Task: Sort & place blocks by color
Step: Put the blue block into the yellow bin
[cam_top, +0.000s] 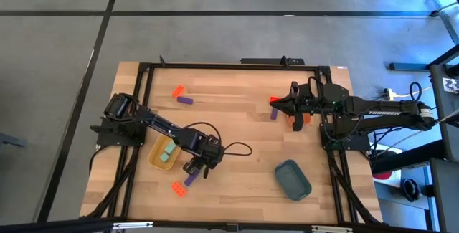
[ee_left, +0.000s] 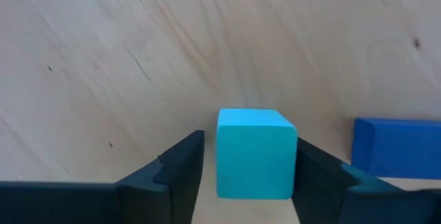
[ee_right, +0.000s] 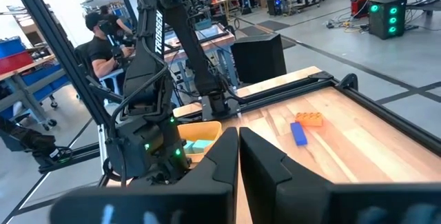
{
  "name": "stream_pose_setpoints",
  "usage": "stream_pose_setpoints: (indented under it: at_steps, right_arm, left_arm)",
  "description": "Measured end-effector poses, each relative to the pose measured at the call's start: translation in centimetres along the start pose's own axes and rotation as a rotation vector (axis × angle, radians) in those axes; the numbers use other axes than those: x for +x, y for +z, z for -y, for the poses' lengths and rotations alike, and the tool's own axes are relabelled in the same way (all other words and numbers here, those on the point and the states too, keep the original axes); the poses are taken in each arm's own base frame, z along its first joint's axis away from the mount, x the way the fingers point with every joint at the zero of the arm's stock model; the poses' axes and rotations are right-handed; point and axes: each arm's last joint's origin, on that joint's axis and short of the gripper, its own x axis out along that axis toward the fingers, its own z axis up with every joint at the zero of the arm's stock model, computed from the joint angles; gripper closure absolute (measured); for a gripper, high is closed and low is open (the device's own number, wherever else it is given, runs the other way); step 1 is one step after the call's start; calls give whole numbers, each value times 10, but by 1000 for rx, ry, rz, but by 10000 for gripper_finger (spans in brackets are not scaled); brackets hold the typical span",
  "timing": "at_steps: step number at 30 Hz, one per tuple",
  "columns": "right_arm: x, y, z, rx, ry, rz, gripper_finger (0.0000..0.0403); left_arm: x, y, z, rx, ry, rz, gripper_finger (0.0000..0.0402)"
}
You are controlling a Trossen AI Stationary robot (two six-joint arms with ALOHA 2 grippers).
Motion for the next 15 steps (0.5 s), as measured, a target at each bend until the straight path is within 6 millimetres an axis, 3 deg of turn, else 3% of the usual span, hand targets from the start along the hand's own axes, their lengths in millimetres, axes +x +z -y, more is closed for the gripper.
stream_pose_setpoints:
  at_steps: [6, 10, 15]
  right_arm:
    - [0, 0, 0, 0, 0, 0, 384]
    - [0, 0, 0, 0, -1, 0, 384]
    - [0, 0, 0, 0, -2, 0, 384]
  left_arm:
    - [0, -1, -3, -34, 0, 1, 280]
    - [-7, -6, -13, -135, 4, -3, 280]
    - [-44, -22, -33, -297, 33, 23, 280]
